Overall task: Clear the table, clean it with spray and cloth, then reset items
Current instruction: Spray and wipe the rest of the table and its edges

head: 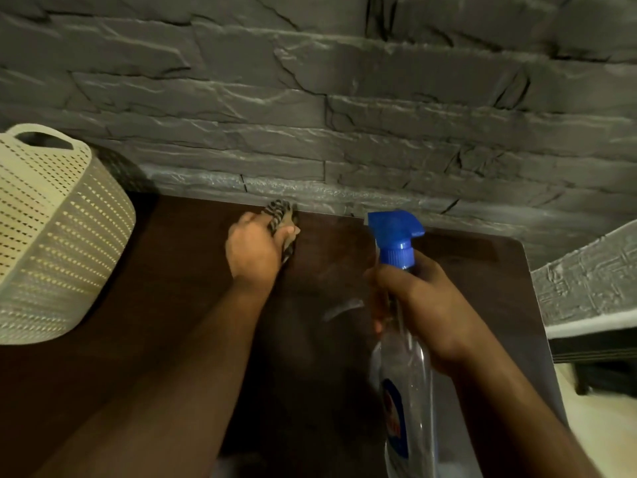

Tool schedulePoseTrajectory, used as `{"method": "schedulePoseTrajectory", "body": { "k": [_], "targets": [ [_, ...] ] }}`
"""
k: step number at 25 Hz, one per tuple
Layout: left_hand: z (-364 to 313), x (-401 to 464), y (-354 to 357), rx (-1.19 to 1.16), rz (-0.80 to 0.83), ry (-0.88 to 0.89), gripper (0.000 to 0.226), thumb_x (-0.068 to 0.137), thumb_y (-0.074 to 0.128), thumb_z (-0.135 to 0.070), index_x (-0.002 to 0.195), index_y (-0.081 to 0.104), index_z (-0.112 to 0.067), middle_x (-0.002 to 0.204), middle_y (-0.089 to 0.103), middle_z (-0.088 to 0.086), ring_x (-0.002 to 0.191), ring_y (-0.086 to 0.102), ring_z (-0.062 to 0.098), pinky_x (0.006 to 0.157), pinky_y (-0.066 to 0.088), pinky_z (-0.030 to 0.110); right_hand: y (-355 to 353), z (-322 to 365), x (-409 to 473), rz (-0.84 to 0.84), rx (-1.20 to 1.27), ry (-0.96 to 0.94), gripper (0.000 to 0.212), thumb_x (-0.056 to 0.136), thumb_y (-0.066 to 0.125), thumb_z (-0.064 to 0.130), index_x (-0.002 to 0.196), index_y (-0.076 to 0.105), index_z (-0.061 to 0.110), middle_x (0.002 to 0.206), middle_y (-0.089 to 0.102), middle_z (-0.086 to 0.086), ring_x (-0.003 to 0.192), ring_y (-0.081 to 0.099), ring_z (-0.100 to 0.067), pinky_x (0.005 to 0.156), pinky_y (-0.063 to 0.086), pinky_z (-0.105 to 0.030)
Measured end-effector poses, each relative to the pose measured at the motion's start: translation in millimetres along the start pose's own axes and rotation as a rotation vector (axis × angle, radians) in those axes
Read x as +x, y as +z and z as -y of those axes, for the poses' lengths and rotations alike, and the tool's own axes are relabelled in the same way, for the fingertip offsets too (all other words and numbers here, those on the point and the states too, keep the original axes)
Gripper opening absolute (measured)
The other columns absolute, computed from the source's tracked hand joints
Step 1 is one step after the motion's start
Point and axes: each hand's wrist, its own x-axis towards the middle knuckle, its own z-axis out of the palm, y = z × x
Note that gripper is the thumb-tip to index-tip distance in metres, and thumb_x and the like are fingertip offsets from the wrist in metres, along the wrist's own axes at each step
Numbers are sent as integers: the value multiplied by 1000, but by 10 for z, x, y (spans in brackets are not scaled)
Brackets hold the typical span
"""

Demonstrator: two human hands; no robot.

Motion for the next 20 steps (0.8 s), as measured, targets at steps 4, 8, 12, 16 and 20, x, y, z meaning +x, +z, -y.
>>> {"method": "schedulePoseTrajectory", "body": {
  "k": [4,8,12,16,20],
  "targets": [
    [-561,-219,134,-7,111,101,33,90,54,-48,107,62,-20,111,57,3,98,52,20,78,42,31,5,-12,50,-13,16,-14,15,86,62,13,100,58,10,64,60,-3,54,57,-19,51,50,-31],
    [-128,-246,123,-31,107,151,40,87,54,-53,109,65,-21,115,57,3,101,54,24,81,46,37,4,35,2,-2,20,-15,16,86,62,13,101,57,9,63,60,-5,53,56,-20,52,49,-33],
    [-553,-48,148,-31,81,61,31,90,56,-44,107,64,-19,112,58,3,98,53,22,81,45,35,-12,37,63,-34,27,-25,16,86,62,13,101,58,8,68,59,-8,56,57,-20,52,51,-30],
    [-280,-247,125,45,136,285,37,89,54,-50,114,63,-24,115,55,0,100,51,22,82,45,37,-9,28,-11,-13,17,-19,19,86,62,14,103,58,7,72,62,-10,61,59,-25,57,52,-35],
    [-616,-15,95,29,111,216,30,90,57,-44,108,64,-21,111,55,0,94,49,15,78,41,30,-53,-16,-31,-41,6,-21,18,85,61,11,101,56,5,65,57,-8,55,55,-23,55,50,-35]
  ]
}}
